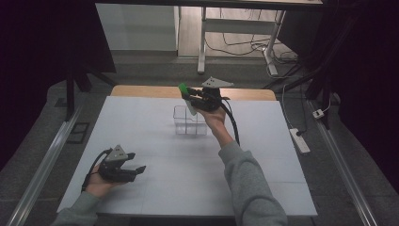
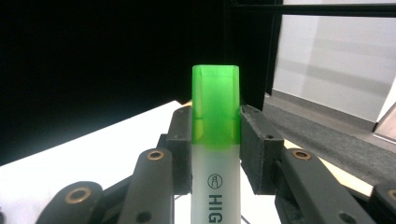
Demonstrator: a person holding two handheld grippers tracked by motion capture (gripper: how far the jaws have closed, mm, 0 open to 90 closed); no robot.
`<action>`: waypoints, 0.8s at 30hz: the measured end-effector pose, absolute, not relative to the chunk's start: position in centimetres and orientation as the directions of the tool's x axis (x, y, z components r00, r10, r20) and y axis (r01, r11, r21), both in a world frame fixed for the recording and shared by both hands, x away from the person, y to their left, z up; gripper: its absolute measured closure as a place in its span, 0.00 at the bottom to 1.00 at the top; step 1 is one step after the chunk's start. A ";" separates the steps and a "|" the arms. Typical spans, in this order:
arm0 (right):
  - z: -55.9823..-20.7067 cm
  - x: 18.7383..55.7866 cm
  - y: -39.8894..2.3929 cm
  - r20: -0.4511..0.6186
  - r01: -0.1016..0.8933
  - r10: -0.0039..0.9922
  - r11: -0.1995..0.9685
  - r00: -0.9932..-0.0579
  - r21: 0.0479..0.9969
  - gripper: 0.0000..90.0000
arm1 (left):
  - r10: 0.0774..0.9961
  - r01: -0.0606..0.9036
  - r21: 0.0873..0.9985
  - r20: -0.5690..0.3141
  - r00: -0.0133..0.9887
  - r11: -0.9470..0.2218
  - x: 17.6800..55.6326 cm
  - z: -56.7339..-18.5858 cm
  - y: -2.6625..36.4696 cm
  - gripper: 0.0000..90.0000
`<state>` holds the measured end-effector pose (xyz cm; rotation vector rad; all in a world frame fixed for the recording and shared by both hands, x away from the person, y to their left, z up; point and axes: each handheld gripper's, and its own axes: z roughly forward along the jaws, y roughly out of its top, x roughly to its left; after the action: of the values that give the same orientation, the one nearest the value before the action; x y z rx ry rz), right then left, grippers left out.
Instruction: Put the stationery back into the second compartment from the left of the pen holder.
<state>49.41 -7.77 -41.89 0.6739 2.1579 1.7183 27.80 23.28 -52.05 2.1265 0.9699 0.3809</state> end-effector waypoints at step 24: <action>-43.9 50.3 -8.6 0.098 0.244 0.580 0.180 -0.809 0.953 0.58 | 0.742 0.521 0.733 -0.033 0.669 -0.438 27.9 -52.2 23.2 0.33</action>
<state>50.27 -8.56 -43.94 0.7868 2.1727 1.6688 27.90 23.21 -52.23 2.1397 0.9702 0.3819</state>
